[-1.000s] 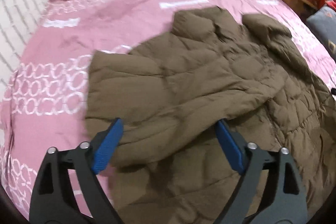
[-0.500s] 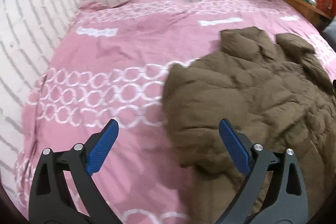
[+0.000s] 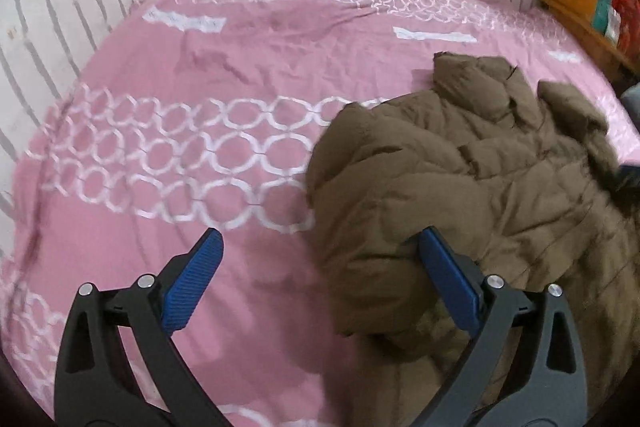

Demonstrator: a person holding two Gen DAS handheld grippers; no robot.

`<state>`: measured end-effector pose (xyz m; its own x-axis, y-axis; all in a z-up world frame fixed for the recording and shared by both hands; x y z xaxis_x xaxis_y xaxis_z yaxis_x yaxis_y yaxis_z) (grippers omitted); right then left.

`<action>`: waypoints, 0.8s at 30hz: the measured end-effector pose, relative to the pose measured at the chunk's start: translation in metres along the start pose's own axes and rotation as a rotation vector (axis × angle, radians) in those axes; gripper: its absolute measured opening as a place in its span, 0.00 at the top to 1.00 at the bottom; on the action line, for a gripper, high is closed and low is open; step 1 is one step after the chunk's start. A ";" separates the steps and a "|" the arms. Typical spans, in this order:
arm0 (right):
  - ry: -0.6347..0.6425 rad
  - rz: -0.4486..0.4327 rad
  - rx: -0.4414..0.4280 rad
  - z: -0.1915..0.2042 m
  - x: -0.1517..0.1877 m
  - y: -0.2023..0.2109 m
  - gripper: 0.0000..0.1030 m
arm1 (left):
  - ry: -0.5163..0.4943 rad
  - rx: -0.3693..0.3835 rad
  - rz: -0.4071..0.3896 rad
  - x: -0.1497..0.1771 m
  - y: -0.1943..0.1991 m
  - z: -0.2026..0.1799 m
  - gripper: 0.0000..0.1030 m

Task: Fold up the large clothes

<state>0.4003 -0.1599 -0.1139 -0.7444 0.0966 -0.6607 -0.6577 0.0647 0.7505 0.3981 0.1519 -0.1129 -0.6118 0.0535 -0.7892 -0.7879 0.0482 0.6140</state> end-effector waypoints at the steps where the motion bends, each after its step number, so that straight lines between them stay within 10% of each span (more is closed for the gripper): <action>1: 0.010 0.014 -0.008 0.005 0.002 -0.009 0.07 | 0.014 0.017 0.003 0.000 -0.004 -0.003 0.05; 7: 0.091 0.085 -0.036 0.018 0.016 -0.050 0.65 | -0.050 0.014 -0.003 0.004 -0.013 -0.034 0.05; 11: 0.126 0.066 0.121 -0.020 0.007 -0.046 0.67 | 0.018 0.056 -0.030 0.004 -0.012 -0.043 0.05; 24: 0.054 0.020 0.179 -0.091 -0.018 0.005 0.37 | -0.136 -0.050 0.013 0.014 -0.031 -0.057 0.05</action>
<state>0.4002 -0.2514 -0.0994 -0.7651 0.0466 -0.6422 -0.6157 0.2391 0.7509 0.4104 0.0946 -0.1438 -0.6094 0.1888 -0.7700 -0.7845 -0.0026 0.6202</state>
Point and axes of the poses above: each gripper's, at about its wrist camera, not at the fingertips, and y roughly against the way its jaws point, z to its left, x to its underside, the point moved 3 cm from there along -y, roughly the way its jaws point, and after that the axes turned 14 degrees about -z, right-handed, at the moved point
